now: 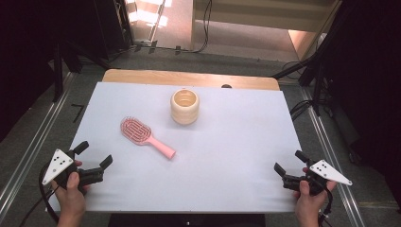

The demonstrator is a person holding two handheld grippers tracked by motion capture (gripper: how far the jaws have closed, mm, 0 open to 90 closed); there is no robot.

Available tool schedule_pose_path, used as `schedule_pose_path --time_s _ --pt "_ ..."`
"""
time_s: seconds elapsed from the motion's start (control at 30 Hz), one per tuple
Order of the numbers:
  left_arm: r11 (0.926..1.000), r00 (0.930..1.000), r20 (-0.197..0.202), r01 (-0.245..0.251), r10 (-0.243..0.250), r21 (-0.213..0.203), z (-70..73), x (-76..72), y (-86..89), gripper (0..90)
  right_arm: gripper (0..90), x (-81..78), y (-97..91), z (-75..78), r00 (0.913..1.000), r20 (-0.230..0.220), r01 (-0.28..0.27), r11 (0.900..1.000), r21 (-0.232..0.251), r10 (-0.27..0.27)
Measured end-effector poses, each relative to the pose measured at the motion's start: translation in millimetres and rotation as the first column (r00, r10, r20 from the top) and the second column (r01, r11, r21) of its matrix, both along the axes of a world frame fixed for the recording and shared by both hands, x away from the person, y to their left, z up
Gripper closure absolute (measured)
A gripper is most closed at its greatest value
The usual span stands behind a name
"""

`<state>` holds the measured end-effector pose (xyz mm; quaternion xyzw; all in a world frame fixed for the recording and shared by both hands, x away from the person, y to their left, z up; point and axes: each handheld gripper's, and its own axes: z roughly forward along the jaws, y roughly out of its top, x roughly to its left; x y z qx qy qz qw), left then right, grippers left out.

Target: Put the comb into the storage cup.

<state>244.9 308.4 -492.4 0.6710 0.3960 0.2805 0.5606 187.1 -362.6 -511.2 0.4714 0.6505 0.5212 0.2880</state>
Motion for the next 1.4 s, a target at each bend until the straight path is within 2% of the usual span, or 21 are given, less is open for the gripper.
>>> schedule_pose_path --time_s 0.23,0.47,0.5,0.6,0.73,0.77,0.8,0.87,0.9,1.03,1.07,1.13,1.17,1.23,1.27,1.3,1.37,1.4 --pt "0.9999 1.0000 -0.006 -0.002 0.002 0.010 -0.6 1.0 -1.7 0.0 0.0 2.1 8.5 1.2 0.9998 -0.008 -0.018 0.9987 -0.047 0.018" --pt "0.9983 0.9998 -0.014 0.013 -0.012 0.057 1.4 1.5 -5.7 0.0 0.0 4.6 7.9 -0.3 0.9993 -0.018 -0.033 0.9989 -0.034 0.032" --pt "0.9977 0.9997 -0.013 0.019 -0.018 0.065 1.8 1.7 -7.0 0.0 0.0 4.6 7.9 -0.3 0.9993 -0.018 -0.033 0.9989 -0.034 0.032" --pt "0.9972 0.9987 -0.020 0.048 -0.047 0.058 3.6 2.1 -11.2 0.0 0.0 5.5 5.3 -0.5 0.9991 -0.017 -0.040 0.9990 -0.020 0.040" --pt "0.9912 0.9946 -0.012 0.104 -0.103 0.082 13.5 3.1 -22.9 0.0 0.0 6.2 6.1 -0.9 0.9985 -0.019 -0.052 0.9984 -0.022 0.052" --pt "0.9912 0.9946 -0.012 0.104 -0.103 0.082 13.5 3.1 -22.9 0.0 0.0 6.4 6.2 -0.9 0.9984 -0.019 -0.054 0.9982 -0.024 0.054" --pt "0.9874 0.9916 -0.009 0.130 -0.129 0.091 18.1 4.3 -28.0 0.0 0.0 6.6 6.2 -0.9 0.9982 -0.018 -0.058 0.9980 -0.027 0.057" --pt "0.9857 0.9903 -0.012 0.139 -0.139 0.095 19.9 5.2 -30.2 0.0 0.0 6.8 6.1 -1.1 0.9983 -0.014 -0.057 0.9980 -0.027 0.057" --pt "0.9824 0.9868 -0.020 0.162 -0.161 0.093 21.9 7.6 -34.7 0.0 0.0 6.6 5.9 -1.0 0.9981 -0.017 -0.059 0.9980 -0.022 0.059" --pt "0.9776 0.9820 -0.027 0.188 -0.187 0.093 22.9 10.5 -40.5 0.0 0.0 6.4 5.4 -1.1 0.9980 -0.016 -0.061 0.9979 -0.020 0.061" --pt "0.9686 0.9720 -0.043 0.234 -0.231 0.085 24.5 12.5 -44.4 1.4 0.0 5.9 5.7 -0.9 0.9978 -0.015 -0.065 0.9977 -0.019 0.065" --pt "0.9638 0.9684 -0.046 0.249 -0.245 0.096 26.6 12.7 -48.0 4.2 0.0 5.6 6.1 -0.8 0.9975 -0.018 -0.068 0.9974 -0.020 0.068" --pt "0.9638 0.9684 -0.046 0.249 -0.245 0.096 26.6 12.7 -48.0 4.2 0.0 5.6 6.1 -0.8 0.9975 -0.018 -0.068 0.9974 -0.020 0.068" --pt "0.9563 0.9602 -0.051 0.278 -0.275 0.090 29.1 13.1 -51.7 4.3 0.0 5.9 7.0 -1.0 0.9973 -0.017 -0.072 0.9969 -0.031 0.072" --pt "0.9563 0.9602 -0.051 0.278 -0.275 0.090 29.1 13.1 -51.7 5.0 0.0 5.9 7.0 -1.0 0.9973 -0.017 -0.072 0.9969 -0.031 0.072" --pt "0.9462 0.9486 -0.065 0.314 -0.310 0.077 29.6 13.9 -54.5 6.2 0.0 6.1 7.6 -1.1 0.9972 -0.018 -0.073 0.9968 -0.033 0.072" --pt "0.9372 0.9386 -0.085 0.341 -0.335 0.075 29.7 14.9 -57.9 6.2 0.0 6.3 7.9 -1.3 0.9968 -0.017 -0.078 0.9963 -0.036 0.078" --pt "0.9372 0.9386 -0.085 0.341 -0.335 0.075 29.7 14.9 -57.9 6.2 0.0 6.3 7.9 -1.3 0.9968 -0.017 -0.078 0.9963 -0.036 0.078"
